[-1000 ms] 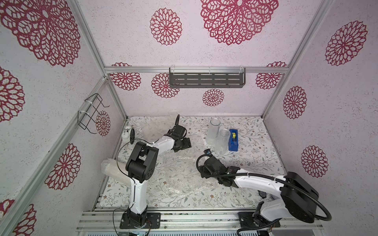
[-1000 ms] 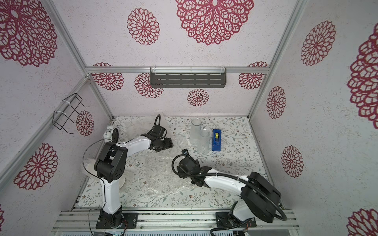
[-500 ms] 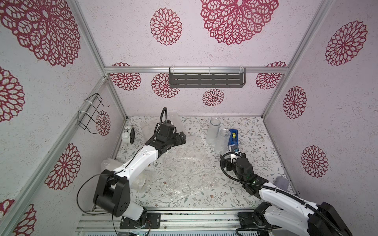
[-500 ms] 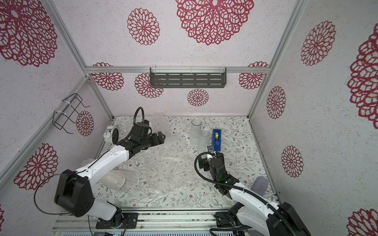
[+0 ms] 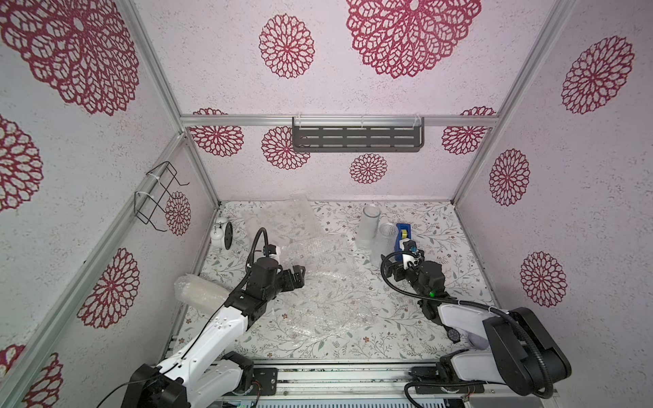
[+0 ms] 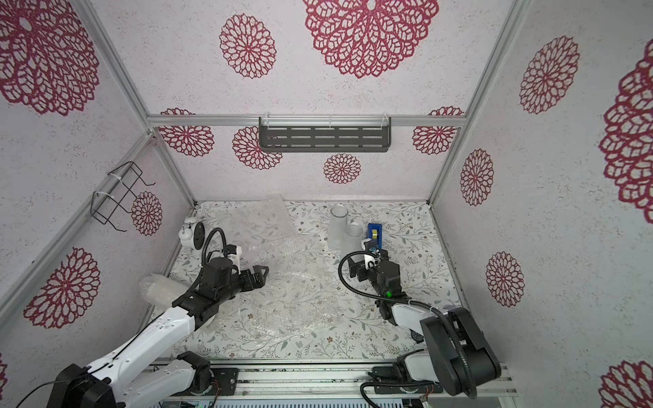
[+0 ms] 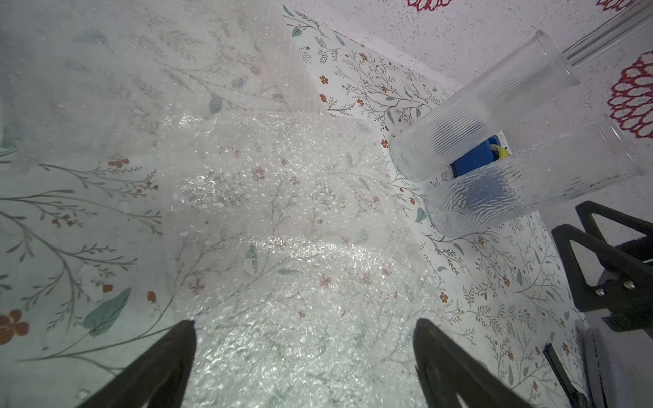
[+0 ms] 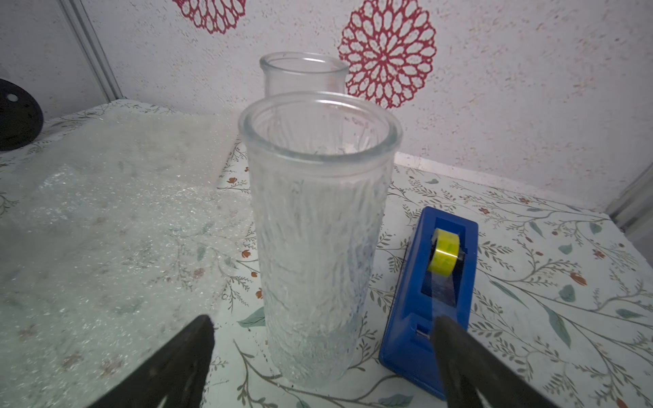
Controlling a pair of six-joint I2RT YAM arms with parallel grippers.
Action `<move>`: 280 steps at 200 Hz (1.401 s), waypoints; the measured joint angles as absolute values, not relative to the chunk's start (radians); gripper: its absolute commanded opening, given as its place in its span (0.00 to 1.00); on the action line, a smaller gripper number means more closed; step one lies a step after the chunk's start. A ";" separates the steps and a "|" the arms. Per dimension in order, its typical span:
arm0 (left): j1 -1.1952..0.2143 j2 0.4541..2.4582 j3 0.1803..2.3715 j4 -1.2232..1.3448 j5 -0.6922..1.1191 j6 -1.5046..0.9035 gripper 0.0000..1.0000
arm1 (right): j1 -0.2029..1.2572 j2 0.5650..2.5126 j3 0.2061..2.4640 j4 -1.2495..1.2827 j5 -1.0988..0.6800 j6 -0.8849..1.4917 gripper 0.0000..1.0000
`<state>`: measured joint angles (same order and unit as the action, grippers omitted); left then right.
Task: Wrap vases in bubble wrap
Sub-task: Pick up the vase from the center of the board.
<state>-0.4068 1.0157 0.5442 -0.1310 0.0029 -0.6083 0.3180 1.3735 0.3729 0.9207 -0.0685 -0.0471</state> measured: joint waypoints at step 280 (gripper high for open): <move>-0.348 1.527 0.715 -0.126 -0.065 -0.703 0.87 | 0.252 1.497 0.481 1.068 -0.301 -0.001 0.48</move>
